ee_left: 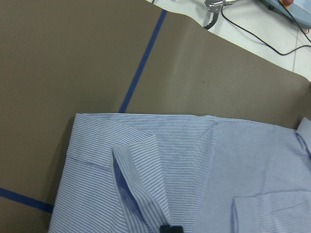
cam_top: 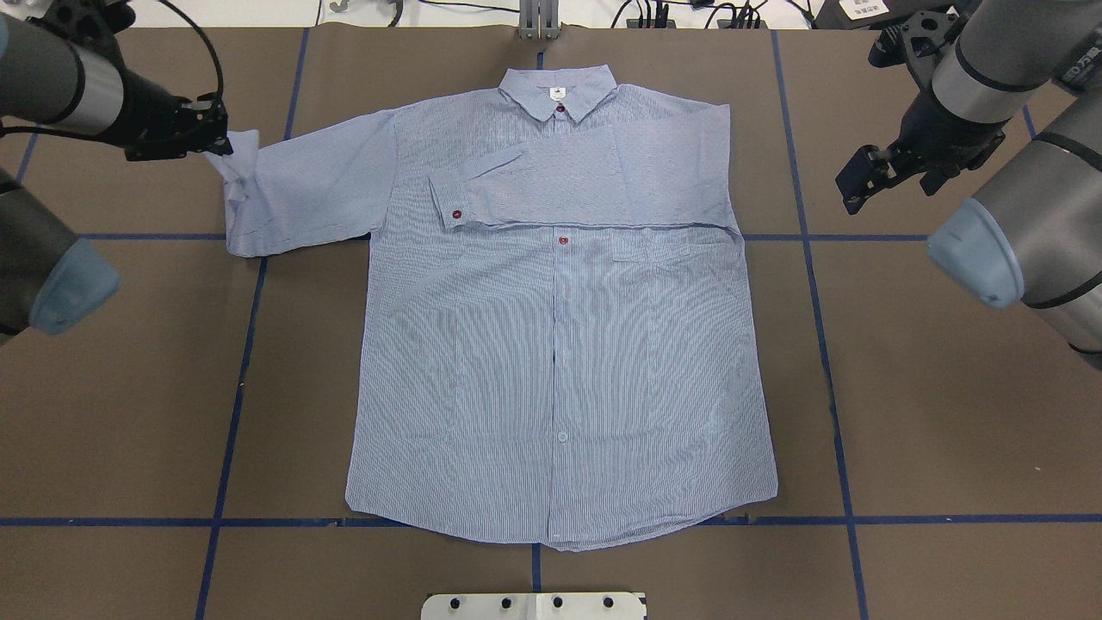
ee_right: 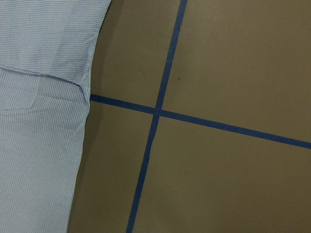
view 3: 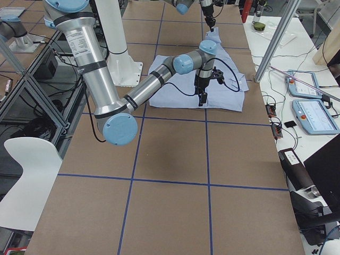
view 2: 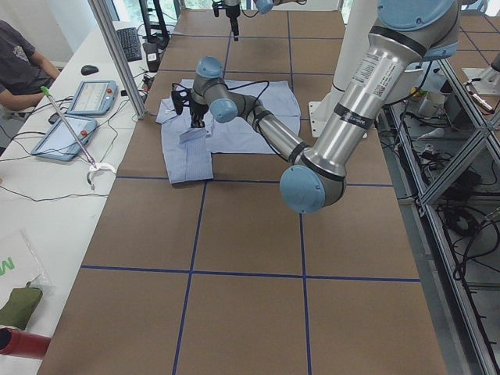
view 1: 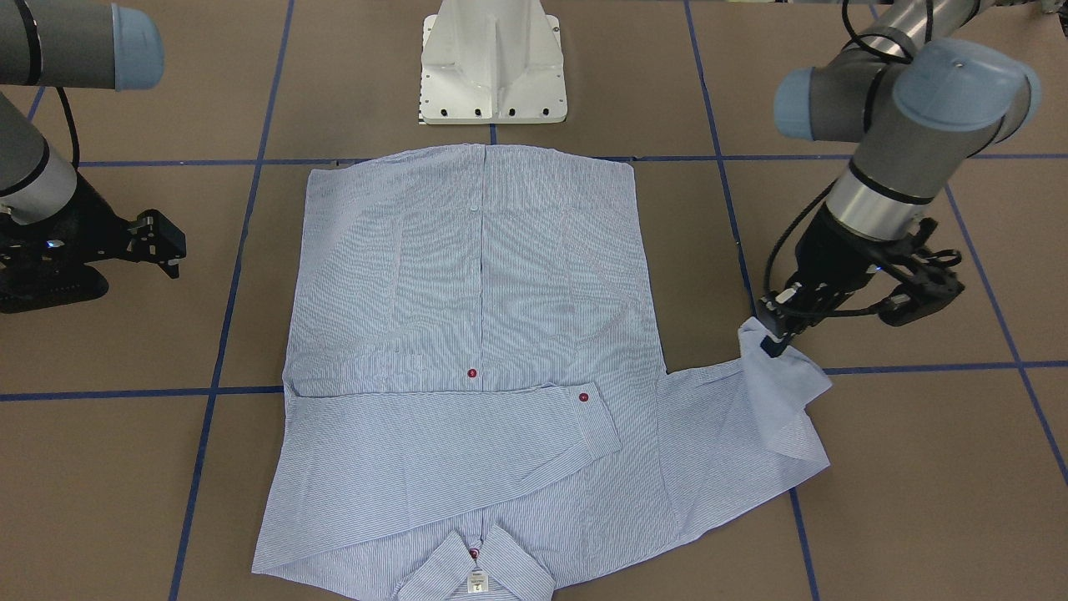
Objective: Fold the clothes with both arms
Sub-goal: 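Lift the cuff and carry it across the shirt toward the collar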
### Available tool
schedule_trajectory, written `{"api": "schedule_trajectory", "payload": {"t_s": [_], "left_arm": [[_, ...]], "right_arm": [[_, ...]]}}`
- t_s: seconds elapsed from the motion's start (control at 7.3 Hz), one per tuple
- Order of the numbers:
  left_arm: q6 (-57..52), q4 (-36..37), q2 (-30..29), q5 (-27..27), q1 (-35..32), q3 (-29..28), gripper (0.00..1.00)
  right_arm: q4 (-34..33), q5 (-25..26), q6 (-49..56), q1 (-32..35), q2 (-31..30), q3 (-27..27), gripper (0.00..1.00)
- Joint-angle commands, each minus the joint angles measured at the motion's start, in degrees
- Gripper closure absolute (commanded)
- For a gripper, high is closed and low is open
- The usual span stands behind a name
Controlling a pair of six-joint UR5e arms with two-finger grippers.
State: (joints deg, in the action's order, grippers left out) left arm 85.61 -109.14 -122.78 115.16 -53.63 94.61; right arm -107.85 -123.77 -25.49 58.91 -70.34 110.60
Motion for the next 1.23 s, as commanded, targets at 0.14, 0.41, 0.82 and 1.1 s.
{"api": "schedule_trajectory", "payload": {"t_s": [0.14,0.41,0.82,1.1], "left_arm": [[12.6,0.3,-17.3,-0.2,4.4,-11.9,1.00],[17.5,-0.5,-25.3,-0.4,5.9,-18.8,1.00],[21.1,-0.8,-29.4,-0.3,6.8,-20.7,1.00],[22.5,-3.1,-31.3,-0.4,8.2,-23.8,1.00]], "right_arm": [[0.0,-0.1,0.1,0.4,-2.3,1.7,0.00],[0.0,-0.3,0.2,1.1,-2.3,1.6,0.00],[-0.1,-0.7,0.4,1.8,-2.3,1.6,0.00],[-0.1,-0.7,0.3,1.8,-2.4,1.7,0.00]]}}
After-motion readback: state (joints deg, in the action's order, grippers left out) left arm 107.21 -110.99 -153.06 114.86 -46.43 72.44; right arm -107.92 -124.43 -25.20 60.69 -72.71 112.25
